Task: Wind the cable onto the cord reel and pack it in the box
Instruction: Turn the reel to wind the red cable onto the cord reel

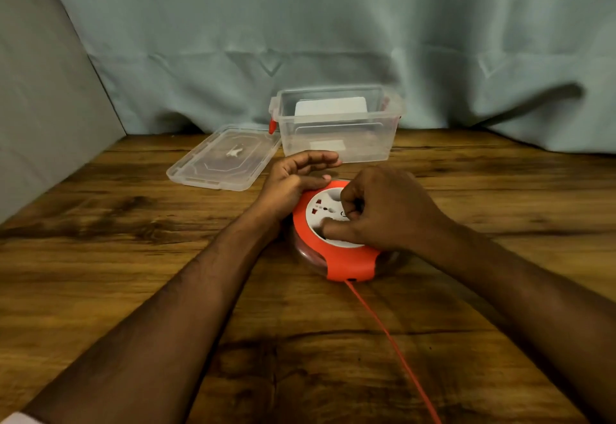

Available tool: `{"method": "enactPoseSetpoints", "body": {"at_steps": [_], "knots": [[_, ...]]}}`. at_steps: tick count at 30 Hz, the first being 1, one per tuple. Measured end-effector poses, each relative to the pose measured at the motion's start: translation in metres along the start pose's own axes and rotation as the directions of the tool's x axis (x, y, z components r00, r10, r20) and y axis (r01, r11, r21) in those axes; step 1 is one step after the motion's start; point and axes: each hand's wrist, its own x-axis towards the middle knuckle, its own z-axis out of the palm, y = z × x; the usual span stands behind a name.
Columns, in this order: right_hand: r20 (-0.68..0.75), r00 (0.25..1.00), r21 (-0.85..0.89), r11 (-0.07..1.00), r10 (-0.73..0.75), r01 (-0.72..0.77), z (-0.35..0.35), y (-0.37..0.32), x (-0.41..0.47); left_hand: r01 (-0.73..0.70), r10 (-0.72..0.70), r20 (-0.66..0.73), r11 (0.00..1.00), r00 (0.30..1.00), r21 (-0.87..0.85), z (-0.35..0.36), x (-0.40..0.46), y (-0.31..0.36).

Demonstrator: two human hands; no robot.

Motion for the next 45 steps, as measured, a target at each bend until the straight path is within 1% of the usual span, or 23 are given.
{"method": "enactPoseSetpoints", "body": {"at_steps": [4, 7, 10, 11, 13, 15, 18, 20, 23, 26, 31, 36, 40, 42, 45], "knots": [[-0.045, 0.999, -0.028, 0.999, 0.021, -0.022, 0.008, -0.007, 0.002, -0.013, 0.013, -0.006, 1.000, 1.000, 0.002, 0.001, 0.000, 0.000], [-0.054, 0.998, -0.033, 0.999, -0.022, 0.020, 0.002, -0.004, 0.000, -0.010, 0.010, -0.005, 1.000, 1.000, -0.009, 0.001, 0.001, -0.001], [-0.054, 0.993, 0.027, 0.994, -0.103, 0.105, -0.014, 0.009, -0.001, 0.022, -0.022, 0.016, 1.000, 1.000, -0.012, -0.001, 0.002, -0.001], [-0.033, 0.990, 0.036, 0.990, -0.138, 0.139, -0.020, 0.015, -0.001, 0.031, -0.031, 0.025, 0.999, 0.999, -0.013, -0.001, 0.002, -0.001], [0.061, 0.981, 0.046, 0.983, -0.182, 0.179, -0.027, 0.026, 0.000, 0.036, -0.035, 0.041, 0.999, 0.999, -0.017, -0.001, 0.001, -0.001], [0.160, 0.966, 0.074, 0.978, -0.203, 0.194, -0.030, 0.035, 0.001, 0.029, -0.028, 0.053, 1.000, 0.998, -0.012, -0.001, 0.001, 0.000], [0.260, 0.942, 0.094, 0.976, -0.213, 0.194, -0.029, 0.042, 0.003, 0.021, -0.022, 0.063, 1.000, 0.998, 0.014, -0.002, 0.001, 0.000], [0.286, 0.934, 0.149, 0.973, -0.214, 0.178, -0.028, 0.044, 0.003, 0.021, -0.022, 0.071, 1.000, 0.997, 0.024, -0.002, 0.000, 0.000], [0.286, 0.939, 0.271, 0.956, -0.189, 0.110, -0.027, 0.048, 0.004, 0.022, -0.024, 0.081, 1.000, 0.996, 0.019, -0.001, 0.000, -0.001], [0.267, 0.950, 0.266, 0.960, -0.160, 0.087, -0.028, 0.042, 0.004, 0.021, -0.022, 0.079, 1.000, 0.997, 0.016, 0.000, 0.001, 0.000], [0.179, 0.977, 0.105, 0.989, -0.119, 0.101, -0.023, 0.030, -0.001, 0.007, -0.008, 0.065, 1.000, 0.998, 0.013, 0.000, 0.001, 0.001], [0.075, 0.995, 0.045, 0.997, -0.071, 0.068, -0.017, 0.020, -0.001, -0.004, 0.004, 0.039, 1.000, 0.999, -0.006, 0.002, 0.000, 0.001], [0.034, 0.999, 0.013, 1.000, -0.025, 0.025, -0.002, 0.008, 0.002, 0.007, -0.007, 0.026, 1.000, 1.000, -0.009, 0.000, 0.000, 0.001], [0.000, 1.000, -0.010, 1.000, -0.028, 0.028, 0.003, 0.006, 0.003, 0.013, -0.013, 0.017, 1.000, 1.000, -0.014, -0.001, 0.001, 0.000], [-0.061, 0.995, -0.030, 0.996, -0.083, 0.081, 0.002, 0.011, 0.002, 0.019, -0.019, 0.013, 1.000, 1.000, -0.018, -0.002, 0.002, -0.001]]}}
